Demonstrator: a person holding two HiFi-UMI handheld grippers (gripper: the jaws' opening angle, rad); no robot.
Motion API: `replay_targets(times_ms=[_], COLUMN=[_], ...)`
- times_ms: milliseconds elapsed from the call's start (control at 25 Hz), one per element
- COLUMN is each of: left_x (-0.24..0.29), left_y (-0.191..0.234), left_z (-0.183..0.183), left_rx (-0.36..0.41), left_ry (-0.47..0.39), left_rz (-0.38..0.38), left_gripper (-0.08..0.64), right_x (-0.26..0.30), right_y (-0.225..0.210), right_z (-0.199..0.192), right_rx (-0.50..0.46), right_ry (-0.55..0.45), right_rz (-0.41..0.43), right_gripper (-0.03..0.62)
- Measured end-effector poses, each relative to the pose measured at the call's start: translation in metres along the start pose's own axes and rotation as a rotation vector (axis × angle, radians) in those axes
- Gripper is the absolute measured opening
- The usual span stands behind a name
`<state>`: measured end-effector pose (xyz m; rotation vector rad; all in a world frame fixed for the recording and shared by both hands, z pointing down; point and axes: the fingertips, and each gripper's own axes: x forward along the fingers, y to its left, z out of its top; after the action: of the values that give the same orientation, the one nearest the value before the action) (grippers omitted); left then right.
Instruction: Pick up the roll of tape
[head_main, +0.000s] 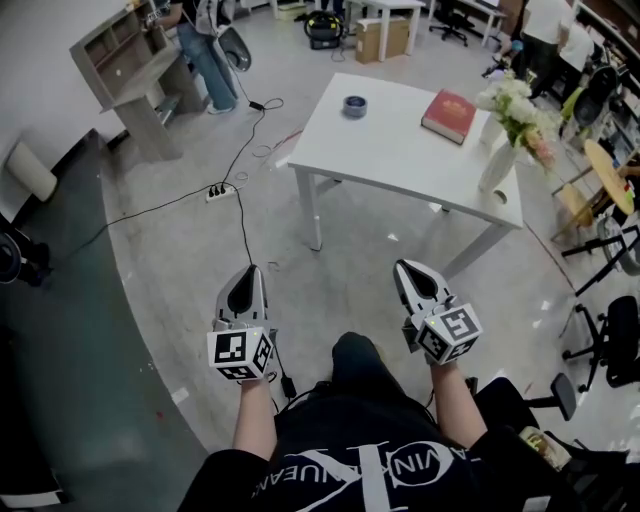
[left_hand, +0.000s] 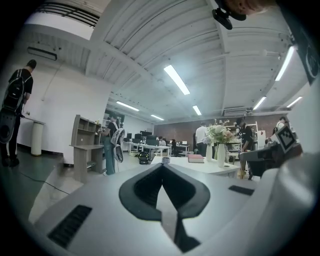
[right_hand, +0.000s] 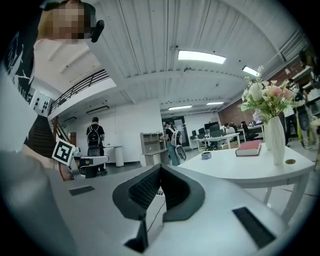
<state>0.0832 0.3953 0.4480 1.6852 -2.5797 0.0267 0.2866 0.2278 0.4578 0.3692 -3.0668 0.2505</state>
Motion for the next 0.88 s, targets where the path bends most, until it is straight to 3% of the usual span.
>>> replay_targets(times_ms=[80,280,600,880], left_x=[0.006,0.034,0.118,0.205], left_y=[0.001,0.014,0.043,0.05], left_z=[-0.003,-0.007,-0.002,0.011], left_rx=[-0.004,-0.01,-0.006,-0.009], left_ry=[0.009,0.022,0.045,0.061], left_rz=[-0.007,-0.013,-0.005,-0.045], left_gripper=[-0.002,-0.002,-0.002,-0.002], right_x=[0.004,0.031,0.104,0.161], right_y=[-0.005,-0.027,-0.086,-0.139], right_z=[0.001,0.007,0.016,0.025], right_rx=[0.008,0.039,0.071,0.134], right_ry=[-0.002,-0.004,-0.027,-0.014], right_rz=[-0.021,-0.058,-0.056,-0.066], right_gripper=[0.008,0.091,0.121,0.124])
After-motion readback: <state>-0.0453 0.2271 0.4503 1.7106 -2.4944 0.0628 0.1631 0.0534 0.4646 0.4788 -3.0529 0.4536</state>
